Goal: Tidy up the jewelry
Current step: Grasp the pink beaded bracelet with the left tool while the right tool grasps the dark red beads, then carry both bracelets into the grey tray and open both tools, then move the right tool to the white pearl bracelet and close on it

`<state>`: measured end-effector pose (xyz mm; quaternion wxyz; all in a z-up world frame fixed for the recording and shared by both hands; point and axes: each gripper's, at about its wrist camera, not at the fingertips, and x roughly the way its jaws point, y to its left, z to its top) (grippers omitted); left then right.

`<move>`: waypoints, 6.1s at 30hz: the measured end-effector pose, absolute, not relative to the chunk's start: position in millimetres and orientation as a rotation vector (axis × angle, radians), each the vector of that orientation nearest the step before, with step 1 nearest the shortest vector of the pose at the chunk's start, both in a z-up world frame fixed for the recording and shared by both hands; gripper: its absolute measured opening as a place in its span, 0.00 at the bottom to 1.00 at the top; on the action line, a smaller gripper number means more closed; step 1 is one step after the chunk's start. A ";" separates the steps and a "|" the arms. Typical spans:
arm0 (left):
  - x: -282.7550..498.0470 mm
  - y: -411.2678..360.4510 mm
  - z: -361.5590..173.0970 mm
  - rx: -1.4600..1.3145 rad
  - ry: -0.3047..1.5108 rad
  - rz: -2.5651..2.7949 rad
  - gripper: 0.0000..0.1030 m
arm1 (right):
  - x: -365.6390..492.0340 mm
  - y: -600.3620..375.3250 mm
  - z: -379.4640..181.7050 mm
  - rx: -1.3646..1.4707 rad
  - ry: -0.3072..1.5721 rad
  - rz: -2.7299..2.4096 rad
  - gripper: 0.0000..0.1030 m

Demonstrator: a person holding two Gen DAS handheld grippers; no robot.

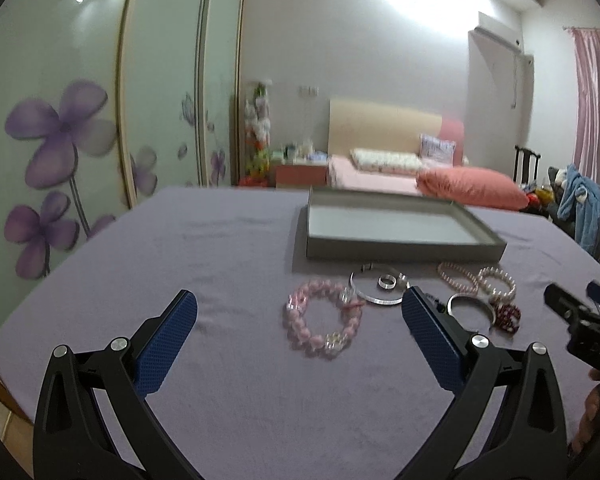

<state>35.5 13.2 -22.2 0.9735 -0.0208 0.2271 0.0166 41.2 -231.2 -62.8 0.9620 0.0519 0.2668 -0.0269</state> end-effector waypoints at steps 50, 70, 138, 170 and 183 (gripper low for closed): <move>150.0 30.1 -67.7 0.063 0.902 -0.059 0.35 | 111.5 -251.6 -100.0 0.144 0.880 0.026 0.09; 115.9 43.4 -42.0 -0.023 0.775 -0.079 0.23 | 90.5 -255.6 -67.3 0.189 0.697 0.090 0.05; 239.1 -54.1 2.4 0.000 0.508 -0.155 0.23 | 267.2 -225.1 -11.3 0.132 0.443 0.099 0.05; 224.8 -11.5 8.1 -0.049 0.561 -0.110 0.57 | 245.5 -264.1 -27.4 0.196 0.582 0.075 0.43; 171.5 13.6 -19.8 -0.007 0.667 -0.110 0.67 | 181.6 -291.4 -65.5 0.146 0.748 0.033 0.42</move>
